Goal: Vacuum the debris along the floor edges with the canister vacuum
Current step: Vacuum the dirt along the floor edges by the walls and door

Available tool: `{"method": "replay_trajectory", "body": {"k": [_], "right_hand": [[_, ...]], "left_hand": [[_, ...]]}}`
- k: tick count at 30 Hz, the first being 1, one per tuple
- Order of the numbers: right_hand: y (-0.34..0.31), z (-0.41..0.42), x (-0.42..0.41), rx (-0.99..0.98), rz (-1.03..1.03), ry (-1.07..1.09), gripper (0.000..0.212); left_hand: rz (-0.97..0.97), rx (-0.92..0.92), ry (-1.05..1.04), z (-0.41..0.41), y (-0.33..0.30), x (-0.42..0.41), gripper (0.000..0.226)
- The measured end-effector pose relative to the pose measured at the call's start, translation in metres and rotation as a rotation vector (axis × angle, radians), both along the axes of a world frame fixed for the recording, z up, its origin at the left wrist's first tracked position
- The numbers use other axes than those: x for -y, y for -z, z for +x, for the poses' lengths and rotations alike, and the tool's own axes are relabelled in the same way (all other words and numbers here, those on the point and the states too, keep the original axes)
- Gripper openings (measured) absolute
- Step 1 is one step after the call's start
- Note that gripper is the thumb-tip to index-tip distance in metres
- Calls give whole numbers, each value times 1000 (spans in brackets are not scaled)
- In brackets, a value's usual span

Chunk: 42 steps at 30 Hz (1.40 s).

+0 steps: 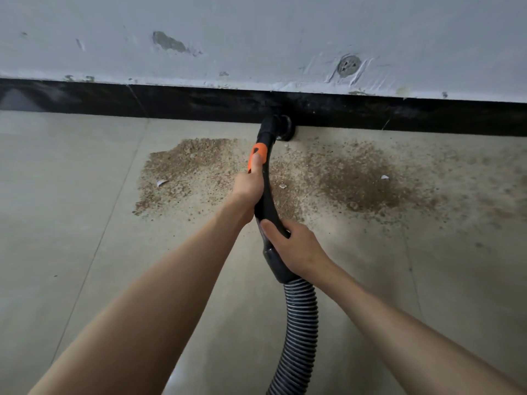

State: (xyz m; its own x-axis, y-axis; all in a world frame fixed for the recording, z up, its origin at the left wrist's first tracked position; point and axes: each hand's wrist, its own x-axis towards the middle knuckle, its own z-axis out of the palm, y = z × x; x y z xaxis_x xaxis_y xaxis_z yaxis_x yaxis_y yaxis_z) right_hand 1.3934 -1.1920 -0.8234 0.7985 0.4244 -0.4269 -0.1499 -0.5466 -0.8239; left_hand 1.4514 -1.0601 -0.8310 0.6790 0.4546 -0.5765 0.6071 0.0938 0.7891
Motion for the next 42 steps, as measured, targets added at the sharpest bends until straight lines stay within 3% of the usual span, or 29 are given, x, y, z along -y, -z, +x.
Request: {"method": "replay_trajectory", "body": {"k": [7, 15, 28, 42], "right_hand": [[-8, -5, -7, 53, 12, 9, 36], [-32, -33, -81, 91, 4, -261, 38], [-32, -98, -164, -19, -42, -487, 39], [-18, -84, -138, -36, -55, -392, 41]], "left_hand": [[-60, 54, -52, -8, -13, -3, 62], [-61, 92, -361, -71, -33, -92, 62], [-77, 42, -547, -168, -32, -172, 55], [-92, 20, -437, -142, -16, -148, 57]]}}
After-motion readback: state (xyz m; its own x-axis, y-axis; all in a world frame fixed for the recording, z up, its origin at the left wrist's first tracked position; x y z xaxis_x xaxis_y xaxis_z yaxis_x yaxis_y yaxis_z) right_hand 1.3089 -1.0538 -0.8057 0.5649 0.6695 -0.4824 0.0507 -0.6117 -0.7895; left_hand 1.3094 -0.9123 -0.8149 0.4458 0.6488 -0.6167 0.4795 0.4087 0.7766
